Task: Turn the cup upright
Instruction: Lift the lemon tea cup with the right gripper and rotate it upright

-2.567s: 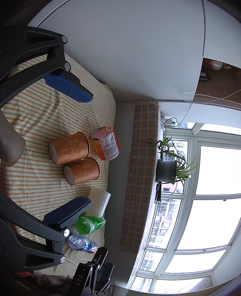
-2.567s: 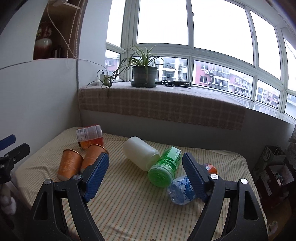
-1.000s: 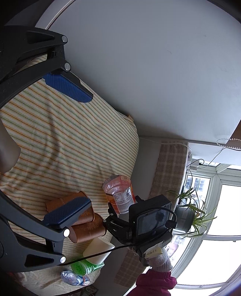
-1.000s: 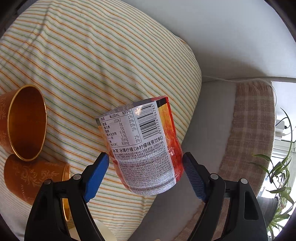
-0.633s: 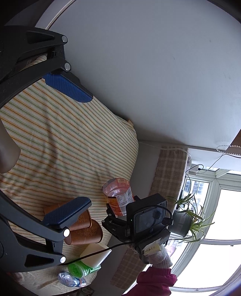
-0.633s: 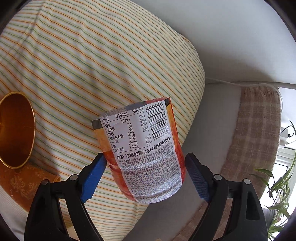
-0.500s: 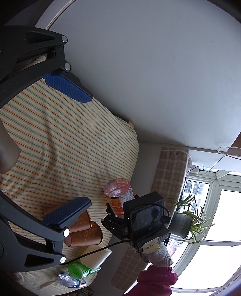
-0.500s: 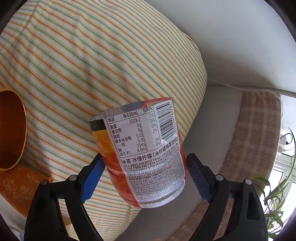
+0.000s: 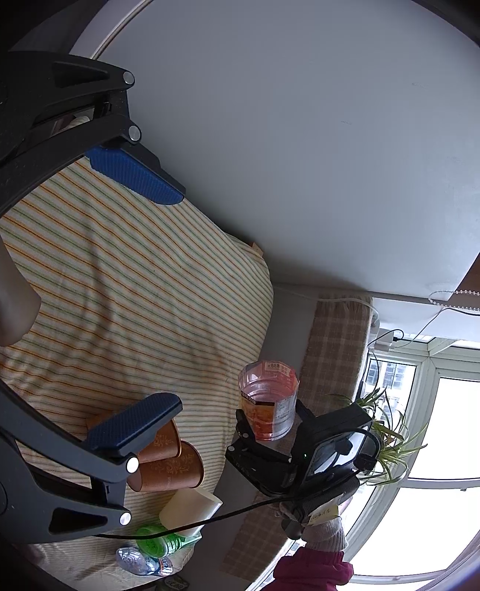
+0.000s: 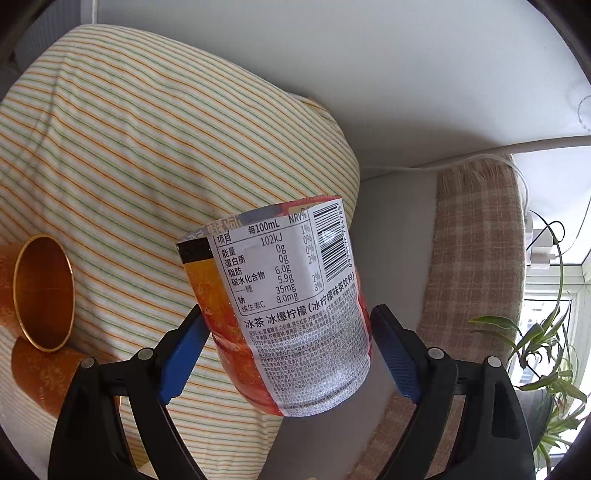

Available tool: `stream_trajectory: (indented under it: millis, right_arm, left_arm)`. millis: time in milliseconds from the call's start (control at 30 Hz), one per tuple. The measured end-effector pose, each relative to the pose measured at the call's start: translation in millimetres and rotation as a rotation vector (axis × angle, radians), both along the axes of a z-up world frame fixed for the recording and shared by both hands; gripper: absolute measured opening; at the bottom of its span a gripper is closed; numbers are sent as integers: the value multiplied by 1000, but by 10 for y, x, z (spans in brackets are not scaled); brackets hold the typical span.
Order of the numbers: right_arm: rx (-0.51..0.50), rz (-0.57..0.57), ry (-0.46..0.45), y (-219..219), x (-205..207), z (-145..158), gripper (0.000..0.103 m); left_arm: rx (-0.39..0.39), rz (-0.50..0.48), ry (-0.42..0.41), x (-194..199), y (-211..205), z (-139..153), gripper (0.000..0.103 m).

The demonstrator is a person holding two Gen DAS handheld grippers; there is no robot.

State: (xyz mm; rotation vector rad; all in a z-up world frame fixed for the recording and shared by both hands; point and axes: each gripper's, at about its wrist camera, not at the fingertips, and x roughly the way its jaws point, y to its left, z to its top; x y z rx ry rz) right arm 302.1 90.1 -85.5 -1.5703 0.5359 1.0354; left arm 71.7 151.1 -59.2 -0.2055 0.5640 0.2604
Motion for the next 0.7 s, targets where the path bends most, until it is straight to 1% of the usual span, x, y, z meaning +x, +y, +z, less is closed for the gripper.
stream_trajectory:
  millis: [167, 333, 433, 500, 567, 700]
  right_arm:
    - [68, -53, 25, -268, -249, 430, 87]
    - [119, -140, 70, -717, -677, 795, 87]
    - [167, -227, 134, -1010, -940, 927, 87]
    - [208, -315, 207, -1254, -1051, 949, 87]
    - [262, -437, 295, -1509, -1145, 921, 87]
    - [443, -709, 542, -2011, -1252, 749, 87]
  left_arm:
    - [13, -28, -24, -69, -104, 106, 103]
    - [16, -88, -52, -172, -282, 221, 103]
    - [9, -128, -57, -245, -381, 254, 103]
    - [7, -158, -57, -288, -483, 259, 103]
    - [9, -187, -55, -319, -571, 253, 103]
    - [3, -244, -40, -347, -759, 227, 103]
